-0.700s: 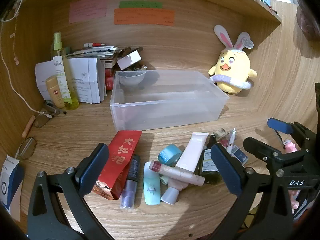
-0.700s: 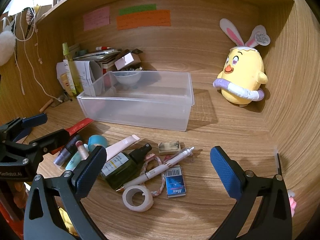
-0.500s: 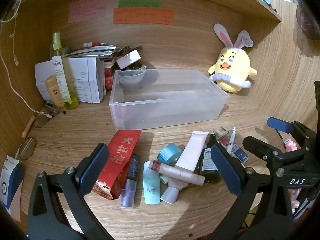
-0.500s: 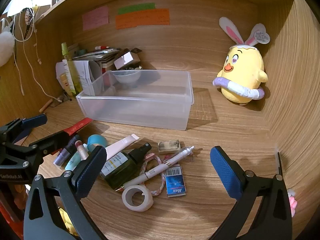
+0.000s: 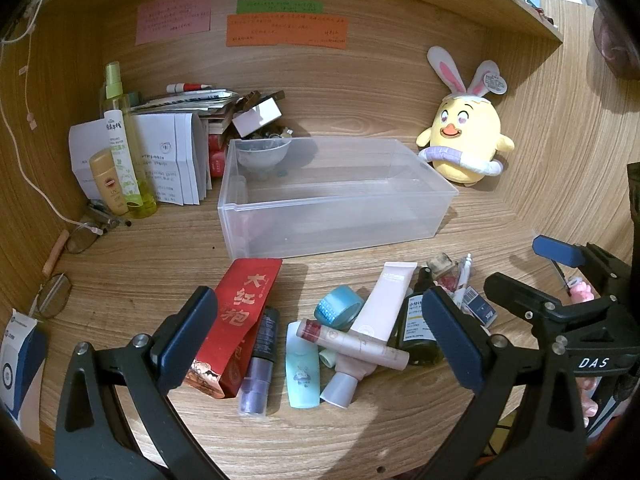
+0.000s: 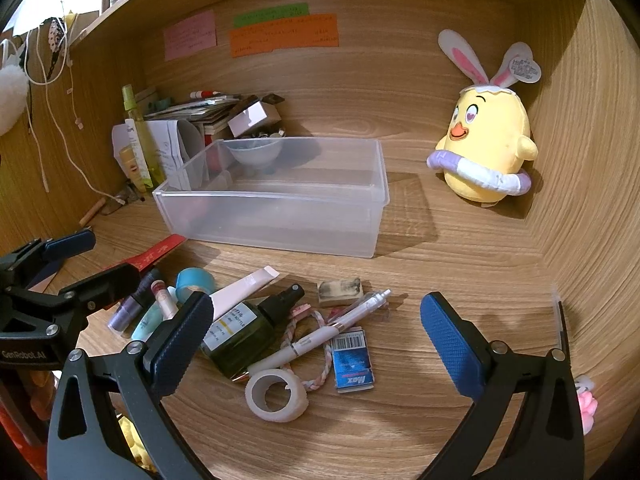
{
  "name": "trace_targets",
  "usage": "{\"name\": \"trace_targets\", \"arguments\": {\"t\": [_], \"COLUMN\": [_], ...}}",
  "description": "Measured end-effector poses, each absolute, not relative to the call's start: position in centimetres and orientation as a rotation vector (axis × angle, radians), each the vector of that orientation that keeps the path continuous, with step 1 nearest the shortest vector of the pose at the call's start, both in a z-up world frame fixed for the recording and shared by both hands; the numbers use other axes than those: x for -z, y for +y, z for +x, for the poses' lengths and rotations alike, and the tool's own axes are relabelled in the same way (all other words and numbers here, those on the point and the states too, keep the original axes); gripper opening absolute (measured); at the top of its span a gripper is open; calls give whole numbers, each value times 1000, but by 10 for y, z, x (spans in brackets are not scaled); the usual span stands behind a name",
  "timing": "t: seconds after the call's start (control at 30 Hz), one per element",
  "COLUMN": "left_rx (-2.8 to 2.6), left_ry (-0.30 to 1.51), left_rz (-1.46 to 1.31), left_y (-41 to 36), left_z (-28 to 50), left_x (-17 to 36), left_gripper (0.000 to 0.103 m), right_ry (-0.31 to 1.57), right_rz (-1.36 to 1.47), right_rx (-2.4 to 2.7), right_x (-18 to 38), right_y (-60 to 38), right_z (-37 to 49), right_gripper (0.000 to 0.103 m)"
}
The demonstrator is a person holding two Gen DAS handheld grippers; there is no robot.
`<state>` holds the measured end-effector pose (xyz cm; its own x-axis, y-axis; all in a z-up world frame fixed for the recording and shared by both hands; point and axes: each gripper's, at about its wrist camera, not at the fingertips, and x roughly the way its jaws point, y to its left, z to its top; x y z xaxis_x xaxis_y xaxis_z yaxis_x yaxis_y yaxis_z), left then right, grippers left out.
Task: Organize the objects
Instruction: 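Reach both tools toward the scattered items in front of the box, then grasp the red tea packet with the left tool while the right tool grasps the blue Max box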
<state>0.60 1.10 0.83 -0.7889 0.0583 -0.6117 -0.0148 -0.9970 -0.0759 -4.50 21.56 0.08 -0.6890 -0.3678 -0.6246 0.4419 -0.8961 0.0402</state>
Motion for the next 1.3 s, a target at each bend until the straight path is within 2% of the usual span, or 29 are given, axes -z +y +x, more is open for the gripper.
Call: {"name": "trace_targets", "arguments": {"t": [0.6,1.03,1.23,1.3], "left_rx": [-2887,-2958,-2914,-2904], "left_ry": [-159,-238,-350,-382], "left_rz": [-1032,-1159,-1275,-1292], "left_y": [5,-53,-78,-81], "left_z": [7,-2,-4,-1], "left_x": [2,17,41,47], "left_gripper": [103,103,103,103], "right_ry": [148,171,156,143], "right_rz": [929,997,1081,1116], "right_rx": [2516,2548,2574,2570], "right_x": [6,17,30,35], "right_y": [214,238,258,263], "right_z": [-48,-55,-61,-63], "right_gripper": [103,103,102,98]}}
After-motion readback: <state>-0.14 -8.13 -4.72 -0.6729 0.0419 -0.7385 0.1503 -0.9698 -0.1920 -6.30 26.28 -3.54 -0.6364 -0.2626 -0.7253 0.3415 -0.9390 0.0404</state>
